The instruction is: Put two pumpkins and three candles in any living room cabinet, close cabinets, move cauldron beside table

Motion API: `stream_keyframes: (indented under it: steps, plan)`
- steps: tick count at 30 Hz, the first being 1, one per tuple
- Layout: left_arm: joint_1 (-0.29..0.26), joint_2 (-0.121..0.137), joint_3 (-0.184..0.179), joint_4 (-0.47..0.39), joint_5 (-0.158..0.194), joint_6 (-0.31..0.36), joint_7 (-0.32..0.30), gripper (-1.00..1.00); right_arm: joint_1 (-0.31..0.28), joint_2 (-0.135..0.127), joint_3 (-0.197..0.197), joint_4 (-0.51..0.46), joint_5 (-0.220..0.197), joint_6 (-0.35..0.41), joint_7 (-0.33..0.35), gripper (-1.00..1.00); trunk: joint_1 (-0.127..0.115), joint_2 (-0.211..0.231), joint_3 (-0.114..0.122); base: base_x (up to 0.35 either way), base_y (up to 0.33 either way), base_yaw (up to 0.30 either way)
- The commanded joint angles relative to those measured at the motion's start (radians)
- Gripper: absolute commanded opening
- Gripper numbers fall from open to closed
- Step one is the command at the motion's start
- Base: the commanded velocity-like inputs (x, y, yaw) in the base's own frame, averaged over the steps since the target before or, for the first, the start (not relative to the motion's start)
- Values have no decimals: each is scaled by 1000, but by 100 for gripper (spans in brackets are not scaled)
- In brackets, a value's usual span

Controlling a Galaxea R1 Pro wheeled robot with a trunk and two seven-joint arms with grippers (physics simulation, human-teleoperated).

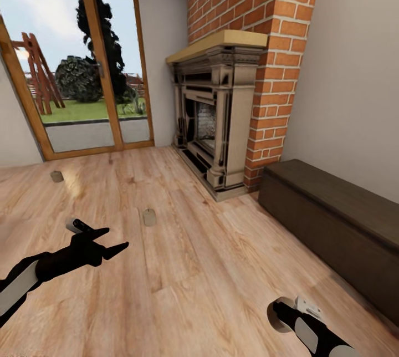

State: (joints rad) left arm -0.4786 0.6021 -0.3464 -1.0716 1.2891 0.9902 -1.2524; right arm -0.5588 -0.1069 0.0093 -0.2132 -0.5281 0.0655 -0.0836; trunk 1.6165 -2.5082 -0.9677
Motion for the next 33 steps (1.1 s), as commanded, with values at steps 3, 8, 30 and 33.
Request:
stream_keyframes:
  steps: [3,8,30,33]
  plan:
    - [-1,2,-4,1,4,7,-2,100,0,1,1,-3,-5,7,-6,-100,-2,0,14,0,0,199]
    - [-2,1,-4,1,5,7,-2,100,0,1,2,-3,-4,9,-7,-100,-4,2,35,0,0,54]
    - [-2,2,5,111,1,7,-2,100,0,0,0,-45,-5,29,-21,-100,-10,5,85,0,0,1]
    - [-2,7,6,123,0,6,3,100,0,-1,1,-189,-6,151,-37,-100,-10,5,85,0,0,0]
